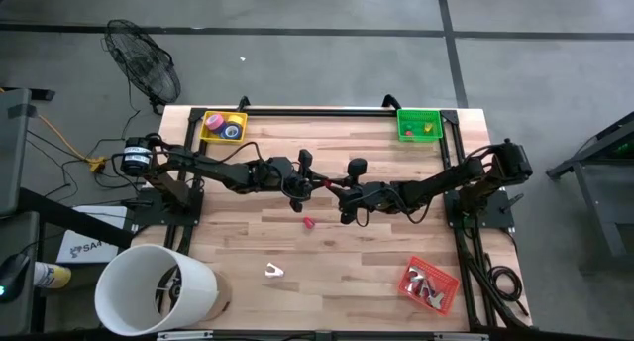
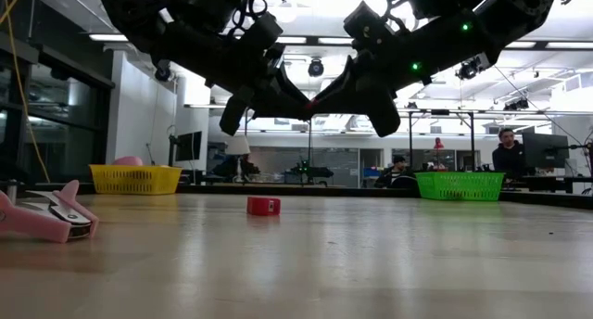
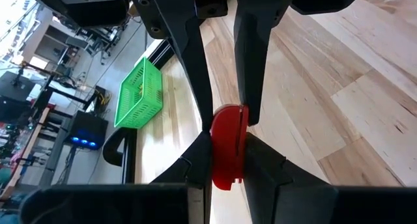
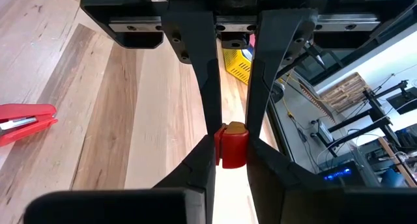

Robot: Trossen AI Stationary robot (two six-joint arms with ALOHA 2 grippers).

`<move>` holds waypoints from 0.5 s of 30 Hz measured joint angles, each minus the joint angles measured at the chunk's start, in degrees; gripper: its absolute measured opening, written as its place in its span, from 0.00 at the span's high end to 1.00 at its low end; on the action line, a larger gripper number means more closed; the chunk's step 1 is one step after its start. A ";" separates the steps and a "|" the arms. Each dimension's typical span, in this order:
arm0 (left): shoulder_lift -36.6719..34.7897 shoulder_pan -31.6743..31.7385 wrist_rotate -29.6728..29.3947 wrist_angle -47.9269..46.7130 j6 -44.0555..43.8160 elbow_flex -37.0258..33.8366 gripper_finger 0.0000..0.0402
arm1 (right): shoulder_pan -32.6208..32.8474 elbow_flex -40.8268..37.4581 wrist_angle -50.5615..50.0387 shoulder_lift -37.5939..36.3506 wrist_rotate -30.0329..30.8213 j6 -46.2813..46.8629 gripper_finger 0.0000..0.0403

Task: Pick and place Stapler, Stapler remover, tape
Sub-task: Put the left red stapler into the green bin

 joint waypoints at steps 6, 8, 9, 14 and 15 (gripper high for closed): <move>0.00 -0.09 0.53 0.00 0.27 0.11 0.87 | 1.08 -0.09 0.99 0.03 0.91 0.02 0.81; 0.00 -0.11 1.69 0.27 0.46 0.11 0.87 | 1.98 -0.09 1.92 0.09 2.24 -0.15 0.77; 0.00 -0.11 2.01 0.57 0.46 0.11 0.87 | 2.57 -0.11 2.33 0.09 3.02 -0.74 0.76; -0.07 -0.11 5.05 2.06 0.42 0.13 0.87 | 5.34 -0.13 3.40 0.09 6.95 -4.22 0.73; -0.07 -0.11 5.68 2.26 0.41 0.13 0.87 | 5.71 -0.13 3.43 0.09 7.33 -4.39 0.73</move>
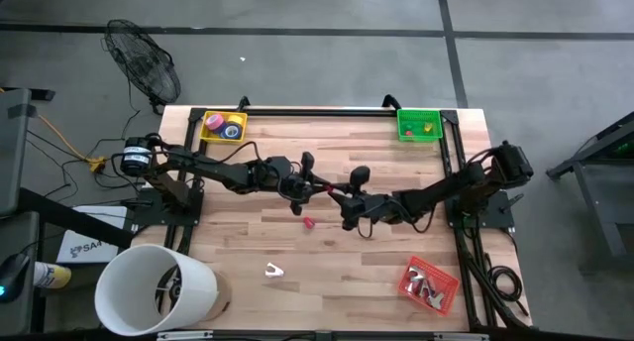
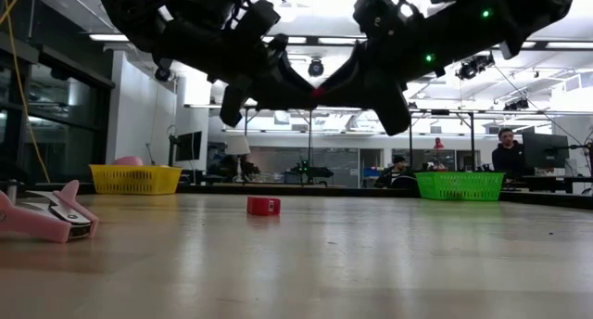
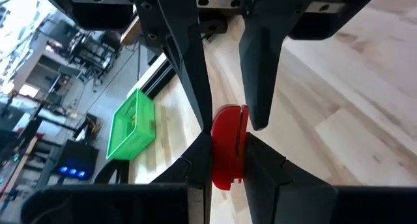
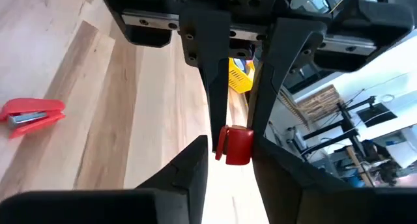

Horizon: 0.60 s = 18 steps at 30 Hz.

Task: Pick and place Stapler, Stapler remover, tape
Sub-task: Put the left red stapler into the green bin

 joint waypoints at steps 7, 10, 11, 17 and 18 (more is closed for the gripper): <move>0.00 0.04 3.08 0.85 -0.40 -0.02 0.87 | 1.06 -0.02 1.49 0.00 0.36 -0.08 0.77; -0.02 0.09 4.41 1.15 -0.88 -0.02 0.87 | 1.06 -0.09 2.26 0.00 -0.57 -0.14 0.78; -0.02 0.09 4.94 1.19 -1.00 -0.04 0.87 | 1.04 -0.09 2.30 -0.01 -0.98 -0.12 0.79; -0.02 0.11 6.07 1.19 -1.58 -0.04 0.87 | 1.07 -0.11 2.97 -0.02 -1.20 -0.12 0.79; -0.04 0.11 6.26 1.17 -1.64 -0.04 0.87 | 1.08 -0.12 3.11 -0.02 -1.43 -0.12 0.79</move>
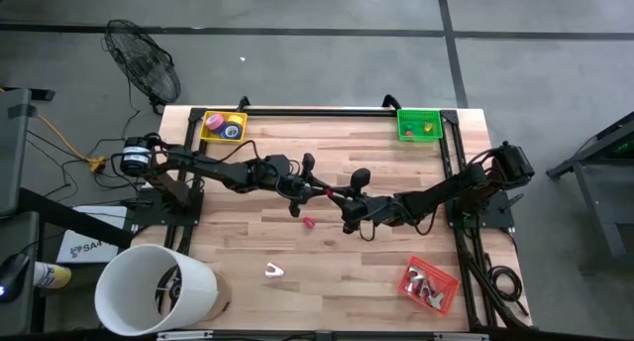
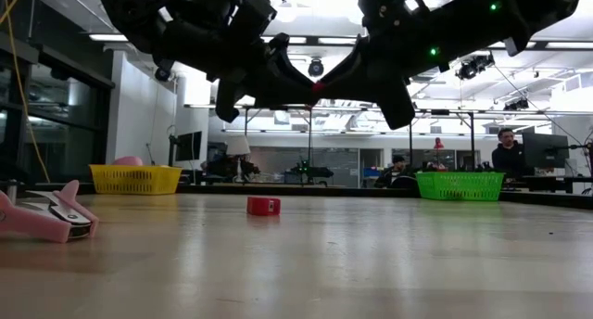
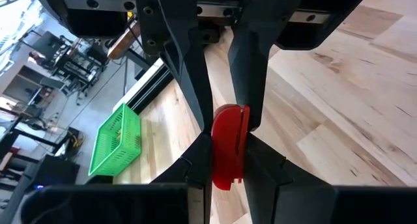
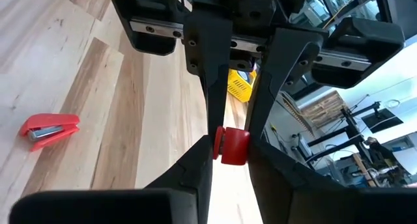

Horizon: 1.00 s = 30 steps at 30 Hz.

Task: Pick and place Stapler, Stapler remover, tape
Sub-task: Put the left red stapler into the green bin

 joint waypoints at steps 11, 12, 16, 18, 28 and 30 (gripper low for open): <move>-0.06 0.00 -0.20 -0.41 -0.45 0.00 0.86 | 0.00 -0.04 0.72 0.00 0.05 0.08 0.87; -0.06 0.00 -0.24 -0.43 -0.46 0.00 0.85 | -0.02 -0.04 0.74 0.00 0.02 0.19 0.88; -0.06 0.00 -0.28 -0.40 -0.26 0.00 0.80 | -0.02 0.02 1.11 0.00 0.63 0.35 0.88; -0.06 0.00 -0.35 -0.36 -0.27 0.00 0.80 | -0.02 0.07 1.19 0.00 0.66 0.35 0.88; -0.06 -0.11 -2.92 -0.59 -1.12 0.00 0.79 | -0.13 0.27 1.05 0.00 1.04 0.36 0.89; -0.04 -0.11 -2.98 -0.66 -1.16 0.02 0.80 | -0.13 0.27 0.95 0.00 1.10 0.37 0.89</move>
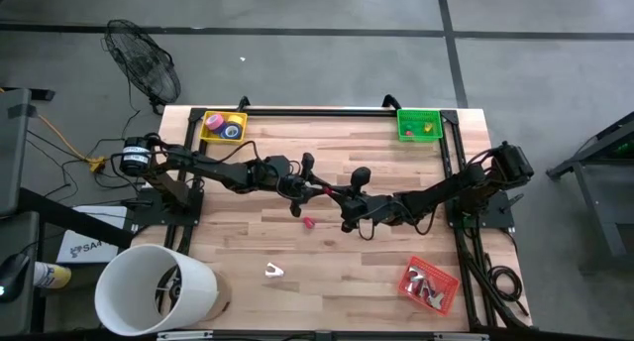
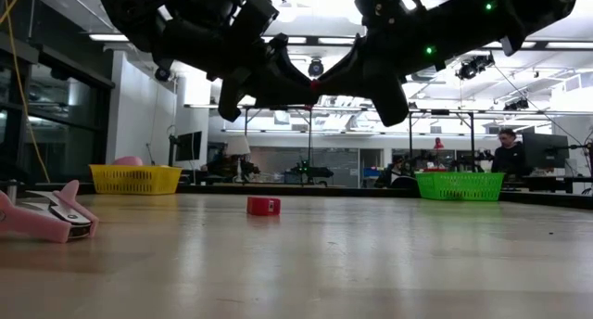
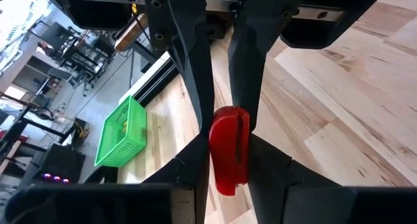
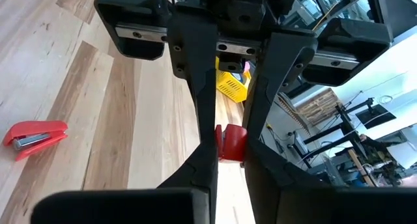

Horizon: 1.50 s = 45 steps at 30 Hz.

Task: Pick and place Stapler, Stapler remover, tape
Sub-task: Put the left red stapler into the green bin

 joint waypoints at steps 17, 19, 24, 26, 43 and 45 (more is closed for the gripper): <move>0.07 -0.04 0.31 0.15 1.03 0.13 0.86 | 1.49 0.11 -0.02 0.00 3.00 0.04 0.78; 0.07 -0.02 0.63 0.26 1.01 0.13 0.86 | 1.53 0.11 -0.02 0.00 2.99 -0.05 0.79; 0.09 0.03 1.74 0.62 0.95 0.13 0.86 | 1.57 0.11 -0.02 -0.04 2.92 -0.26 0.83; 0.09 0.04 1.76 0.65 0.55 0.13 0.86 | 1.57 0.11 -0.02 -0.09 2.91 -0.37 0.85; 0.13 0.00 0.27 -0.09 -0.64 0.09 0.79 | 1.51 0.02 0.01 -0.09 2.33 -0.44 0.89; 0.13 0.00 0.02 -0.07 -0.79 0.09 0.82 | 1.51 0.02 0.02 -0.09 2.43 -0.46 0.89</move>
